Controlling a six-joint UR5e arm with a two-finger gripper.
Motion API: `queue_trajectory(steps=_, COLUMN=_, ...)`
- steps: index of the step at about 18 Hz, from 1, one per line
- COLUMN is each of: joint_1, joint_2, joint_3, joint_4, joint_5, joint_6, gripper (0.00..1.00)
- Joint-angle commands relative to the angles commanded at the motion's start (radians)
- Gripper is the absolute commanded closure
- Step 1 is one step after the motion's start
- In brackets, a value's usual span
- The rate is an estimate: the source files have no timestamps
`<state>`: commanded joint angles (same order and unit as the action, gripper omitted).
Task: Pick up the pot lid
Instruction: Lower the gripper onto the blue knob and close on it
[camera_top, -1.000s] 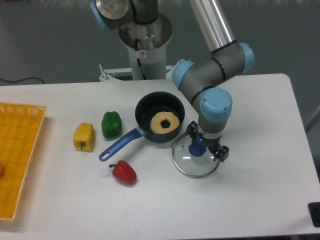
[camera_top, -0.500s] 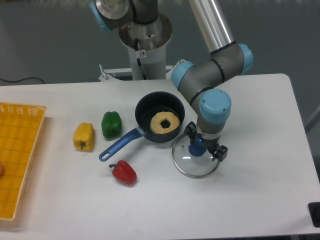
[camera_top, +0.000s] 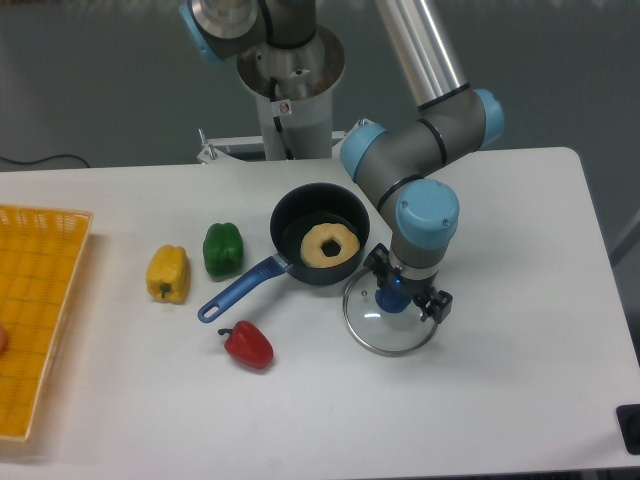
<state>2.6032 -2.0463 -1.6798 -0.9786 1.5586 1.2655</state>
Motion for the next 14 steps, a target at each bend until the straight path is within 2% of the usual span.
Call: queue_trajectory(steps=14, joint_1=-0.015, joint_2=0.002, joint_3=-0.012, joint_4=-0.003, joint_5=-0.011, joint_6=-0.006, gripper=0.00)
